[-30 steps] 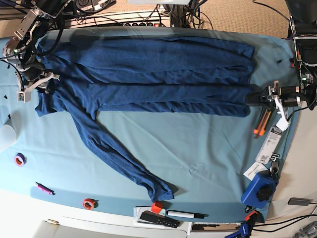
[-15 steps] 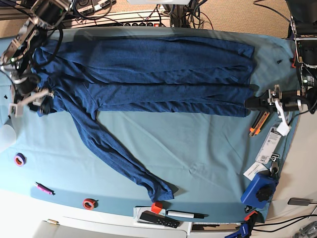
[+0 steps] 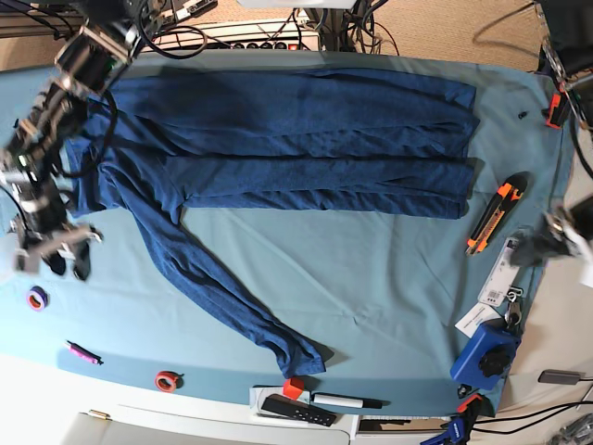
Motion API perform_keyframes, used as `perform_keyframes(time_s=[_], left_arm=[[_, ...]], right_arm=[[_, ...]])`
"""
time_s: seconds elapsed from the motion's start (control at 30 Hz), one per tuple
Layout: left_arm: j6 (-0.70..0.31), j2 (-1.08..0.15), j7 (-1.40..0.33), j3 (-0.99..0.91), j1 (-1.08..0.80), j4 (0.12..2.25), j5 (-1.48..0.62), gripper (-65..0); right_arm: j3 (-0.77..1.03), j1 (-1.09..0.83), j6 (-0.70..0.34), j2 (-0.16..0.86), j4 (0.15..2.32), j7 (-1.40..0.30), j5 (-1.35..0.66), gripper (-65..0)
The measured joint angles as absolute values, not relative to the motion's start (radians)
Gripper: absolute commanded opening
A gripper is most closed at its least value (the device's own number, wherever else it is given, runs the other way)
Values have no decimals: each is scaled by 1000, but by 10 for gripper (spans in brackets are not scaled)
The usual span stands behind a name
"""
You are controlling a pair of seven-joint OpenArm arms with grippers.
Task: Layout the t-shirt on the table in an organized manner, then fold the t-shirt properly
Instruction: 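Release the shirt and move the right gripper to the sleeve, then grasp the sleeve cuff with the right gripper and lift it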
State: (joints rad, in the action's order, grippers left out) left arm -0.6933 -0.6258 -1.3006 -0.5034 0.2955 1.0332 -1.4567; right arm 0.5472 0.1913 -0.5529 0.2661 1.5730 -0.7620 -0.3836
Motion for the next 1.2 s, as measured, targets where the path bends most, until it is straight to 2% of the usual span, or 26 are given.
perform_keyframes(time_s=[0.13,0.27,0.43,0.53,1.0,1.03,1.13,1.2], left_arm=[[-694,-631,-1301,-555,294,1033,-1458,-324],[-693,-631,-1301,-553,292,1032,-1451,-324],[-693,-632,-1301,-553,292,1032,-1455,-324],[-694,-632,-1301,-553,292,1033,-1456,-324],[-693,-632,-1301,-553,291,1033,-1456,-324],[-693,-632,-1301,-553,291,1033,-1456,-324],[-693,-632,-1301,-553,292,1033,-1456,-334],[-693,-632,-1301,-553,292,1033,-1456,-335]], right_arm=[[395,274,-540,269,1406,-650,-331,-334],[269,414,-521,261,1125,-599,-270,-315],[210,577,-488,270,757,-478,-157,-314],[209,624,-492,263,619,-444,-149,-314],[210,614,-525,141,595,-418,-183,-323],[210,612,-525,141,595,-417,-183,-368],[210,608,-525,147,596,-434,-184,-650],[210,602,-529,155,611,-455,-184,-650]])
